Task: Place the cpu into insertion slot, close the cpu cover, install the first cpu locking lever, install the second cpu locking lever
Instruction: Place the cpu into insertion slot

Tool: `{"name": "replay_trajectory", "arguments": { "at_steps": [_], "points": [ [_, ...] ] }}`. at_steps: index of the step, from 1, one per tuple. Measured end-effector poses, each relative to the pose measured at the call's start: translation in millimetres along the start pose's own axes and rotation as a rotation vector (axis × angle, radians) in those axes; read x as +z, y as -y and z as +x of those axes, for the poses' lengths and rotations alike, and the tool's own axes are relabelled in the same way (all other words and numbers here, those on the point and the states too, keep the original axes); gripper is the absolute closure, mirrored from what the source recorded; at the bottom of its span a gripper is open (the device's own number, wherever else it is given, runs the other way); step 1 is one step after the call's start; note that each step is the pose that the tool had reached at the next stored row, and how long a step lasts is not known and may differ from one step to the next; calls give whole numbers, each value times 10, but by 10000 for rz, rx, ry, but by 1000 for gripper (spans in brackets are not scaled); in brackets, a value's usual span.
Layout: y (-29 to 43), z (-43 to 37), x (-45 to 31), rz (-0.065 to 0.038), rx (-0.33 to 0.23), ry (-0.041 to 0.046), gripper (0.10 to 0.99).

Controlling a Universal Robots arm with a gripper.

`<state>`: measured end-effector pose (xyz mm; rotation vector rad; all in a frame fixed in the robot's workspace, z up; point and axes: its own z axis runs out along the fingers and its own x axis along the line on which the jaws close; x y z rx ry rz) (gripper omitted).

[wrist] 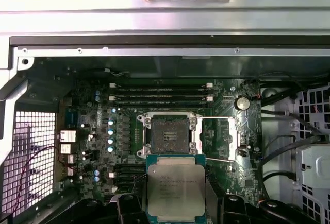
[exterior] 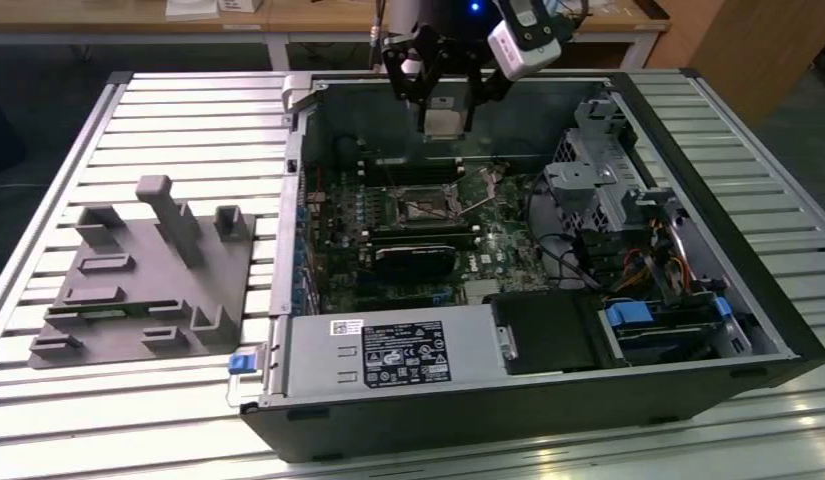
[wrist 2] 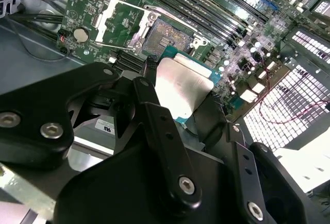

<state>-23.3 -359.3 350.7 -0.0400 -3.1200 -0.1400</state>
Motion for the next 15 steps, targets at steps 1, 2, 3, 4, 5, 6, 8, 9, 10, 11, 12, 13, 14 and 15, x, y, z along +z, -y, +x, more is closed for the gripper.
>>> {"name": "replay_trajectory", "arguments": {
  "at_steps": [1, 2, 3, 4, 5, 6, 8, 9, 10, 11, 12, 13, 14, 15],
  "points": [
    [0, 0, 3, 0, 0, 0, 549],
    [1, 0, 6, 0, 0, 0, 549],
    [1, 0, 9, 0, 0, 0, 549],
    [1, 0, 13, 0, 0, 0, 549],
    [1, 0, 16, 0, 0, 0, 549],
    [2, -1, 19, 0, 0, 0, 549],
    [2, -1, 26, 0, 0, 0, 549],
    [3, -1, 29, 1, 0, 0, 549],
    [3, -1, 32, 0, 0, 0, 549],
    [3, -1, 36, 0, 0, 0, 549],
    [3, -1, 39, 0, 0, 0, 549],
    [4, -1, 43, 0, 0, 0, 549],
    [4, -1, 46, 0, 0, 0, 549],
    [4, -1, 49, -1, 0, 0, 549]
  ]
}}
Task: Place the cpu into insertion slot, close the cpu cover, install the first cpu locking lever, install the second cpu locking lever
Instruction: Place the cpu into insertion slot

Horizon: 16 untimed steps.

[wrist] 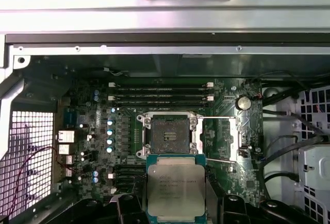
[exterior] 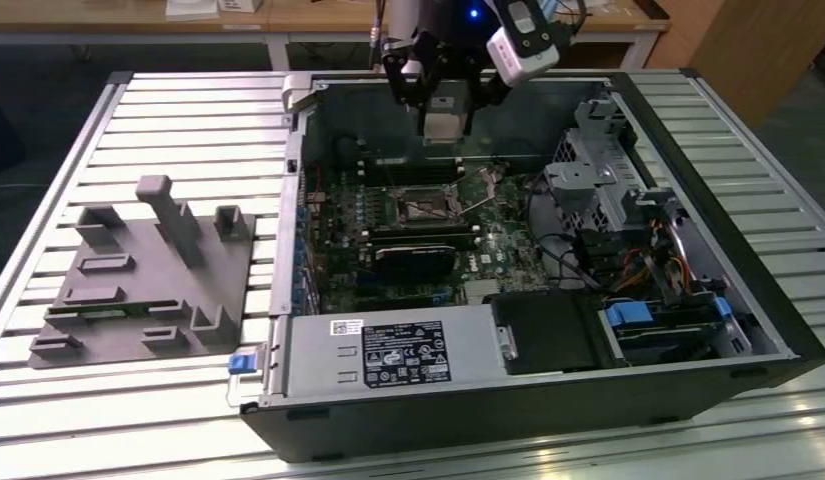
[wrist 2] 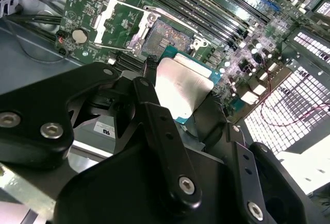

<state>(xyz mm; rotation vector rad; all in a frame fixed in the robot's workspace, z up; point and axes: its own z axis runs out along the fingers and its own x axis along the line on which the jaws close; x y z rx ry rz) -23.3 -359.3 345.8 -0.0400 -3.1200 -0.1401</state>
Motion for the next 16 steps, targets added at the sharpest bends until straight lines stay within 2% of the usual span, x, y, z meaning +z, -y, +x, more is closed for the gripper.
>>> {"name": "replay_trajectory", "arguments": {
  "at_steps": [16],
  "points": [
    [4, -1, 45, 2, 0, 0, 549]
  ]
}}
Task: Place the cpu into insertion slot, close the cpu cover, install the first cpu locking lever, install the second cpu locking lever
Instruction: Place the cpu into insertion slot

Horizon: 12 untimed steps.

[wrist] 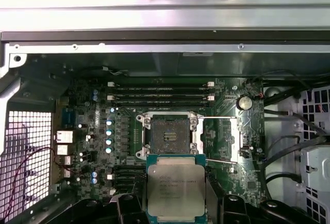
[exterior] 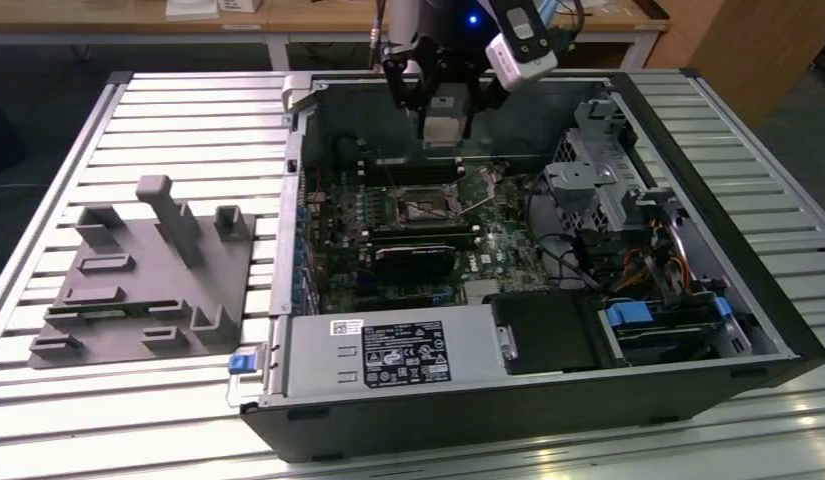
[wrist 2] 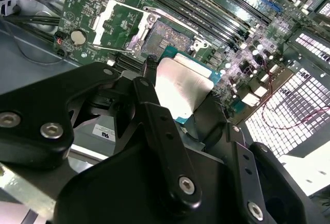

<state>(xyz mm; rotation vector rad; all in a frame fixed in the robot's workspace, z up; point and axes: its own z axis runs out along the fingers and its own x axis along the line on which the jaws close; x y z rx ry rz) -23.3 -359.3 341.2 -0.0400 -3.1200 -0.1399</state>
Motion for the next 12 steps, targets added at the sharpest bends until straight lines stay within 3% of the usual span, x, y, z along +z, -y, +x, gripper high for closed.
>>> {"name": "replay_trajectory", "arguments": {
  "at_steps": [12],
  "points": [
    [3, -1, 31, 0, 0, 0, 549]
  ]
}}
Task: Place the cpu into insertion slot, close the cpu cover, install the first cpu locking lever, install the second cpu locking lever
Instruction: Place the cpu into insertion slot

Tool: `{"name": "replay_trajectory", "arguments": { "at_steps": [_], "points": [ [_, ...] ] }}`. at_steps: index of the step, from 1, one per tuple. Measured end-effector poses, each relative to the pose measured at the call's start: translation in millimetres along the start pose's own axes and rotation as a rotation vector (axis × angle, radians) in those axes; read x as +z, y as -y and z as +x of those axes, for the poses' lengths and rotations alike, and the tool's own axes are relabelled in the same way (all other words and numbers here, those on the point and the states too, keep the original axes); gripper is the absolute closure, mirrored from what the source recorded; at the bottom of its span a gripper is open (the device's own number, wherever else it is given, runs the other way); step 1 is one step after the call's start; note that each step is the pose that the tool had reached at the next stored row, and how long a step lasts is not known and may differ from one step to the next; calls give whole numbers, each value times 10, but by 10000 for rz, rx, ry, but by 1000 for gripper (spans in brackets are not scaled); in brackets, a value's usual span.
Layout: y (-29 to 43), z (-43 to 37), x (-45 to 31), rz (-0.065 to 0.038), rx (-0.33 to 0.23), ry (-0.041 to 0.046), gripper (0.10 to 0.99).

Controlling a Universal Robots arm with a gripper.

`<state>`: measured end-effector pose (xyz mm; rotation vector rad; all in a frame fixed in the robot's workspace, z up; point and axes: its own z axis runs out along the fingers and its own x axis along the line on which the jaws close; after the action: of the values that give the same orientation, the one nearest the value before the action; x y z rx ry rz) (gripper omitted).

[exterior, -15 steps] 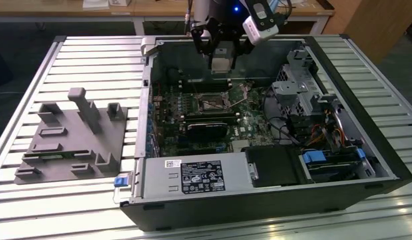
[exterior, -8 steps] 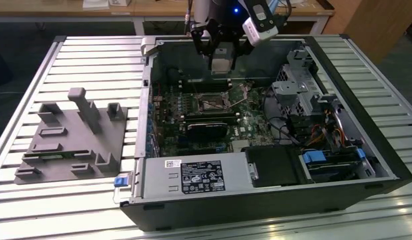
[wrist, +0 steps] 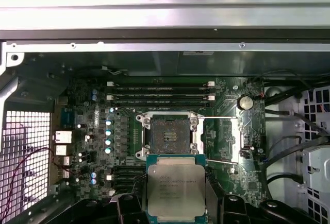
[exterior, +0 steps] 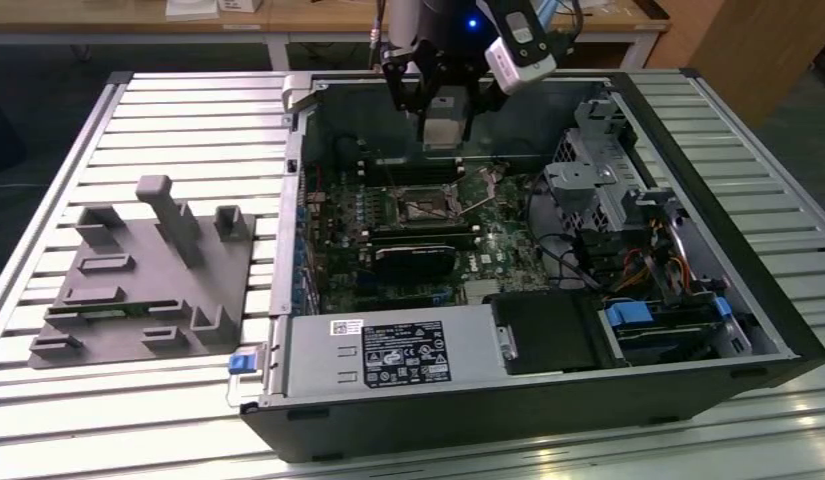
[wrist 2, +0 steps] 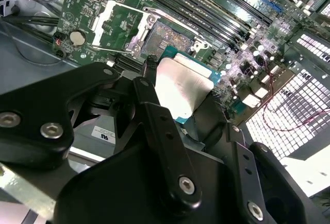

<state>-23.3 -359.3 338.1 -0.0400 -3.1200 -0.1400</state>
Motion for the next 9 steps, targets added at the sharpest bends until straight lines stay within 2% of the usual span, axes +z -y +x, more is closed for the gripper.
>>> {"name": "replay_trajectory", "arguments": {
  "at_steps": [9],
  "points": [
    [2, 0, 21, 0, 0, 0, 549]
  ]
}}
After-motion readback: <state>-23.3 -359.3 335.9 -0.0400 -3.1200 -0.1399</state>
